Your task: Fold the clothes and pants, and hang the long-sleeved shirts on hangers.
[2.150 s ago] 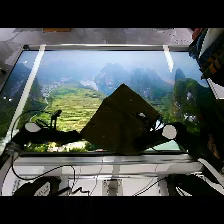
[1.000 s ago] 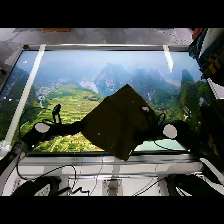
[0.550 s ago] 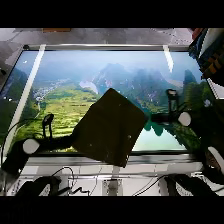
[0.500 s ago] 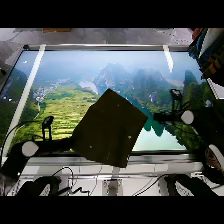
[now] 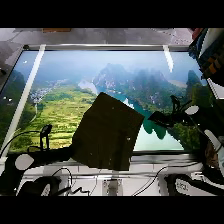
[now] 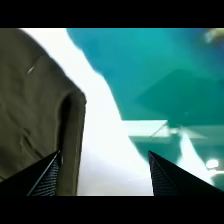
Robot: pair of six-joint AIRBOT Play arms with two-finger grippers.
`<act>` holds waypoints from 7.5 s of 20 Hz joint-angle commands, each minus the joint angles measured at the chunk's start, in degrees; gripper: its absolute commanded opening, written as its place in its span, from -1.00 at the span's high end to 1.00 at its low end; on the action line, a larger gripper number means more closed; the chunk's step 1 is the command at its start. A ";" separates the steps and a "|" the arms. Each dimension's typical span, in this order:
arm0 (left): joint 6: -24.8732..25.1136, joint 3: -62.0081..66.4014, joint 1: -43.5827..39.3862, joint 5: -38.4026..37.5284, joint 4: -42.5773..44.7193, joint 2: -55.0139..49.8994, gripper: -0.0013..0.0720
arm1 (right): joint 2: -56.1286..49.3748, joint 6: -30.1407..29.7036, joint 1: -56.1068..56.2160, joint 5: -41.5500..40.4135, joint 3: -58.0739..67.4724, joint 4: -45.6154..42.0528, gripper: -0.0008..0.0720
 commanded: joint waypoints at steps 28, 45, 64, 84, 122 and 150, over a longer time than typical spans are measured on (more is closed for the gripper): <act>2.36 -0.15 -2.75 26.64 -20.41 -25.11 0.92 | -25.77 -5.16 16.00 -24.63 42.99 5.07 0.90; 13.22 12.41 -10.21 23.82 9.62 -28.76 0.92 | -14.38 -5.29 1.84 33.68 42.40 -8.61 0.90; 13.22 12.50 -9.51 18.27 12.15 -28.61 -0.93 | 5.07 -11.61 4.87 9.05 -16.20 16.41 -0.63; 30.08 12.59 10.05 3.34 0.35 -29.97 -0.92 | -9.55 -3.43 17.42 8.46 -2.82 8.11 -0.62; 38.21 16.37 10.05 10.54 -18.47 -52.39 0.91 | -10.62 -10.05 22.34 8.15 5.29 9.79 0.91; 26.67 48.81 10.05 2.71 -11.47 -3.45 0.92 | 31.65 13.25 22.38 6.93 29.14 8.33 0.91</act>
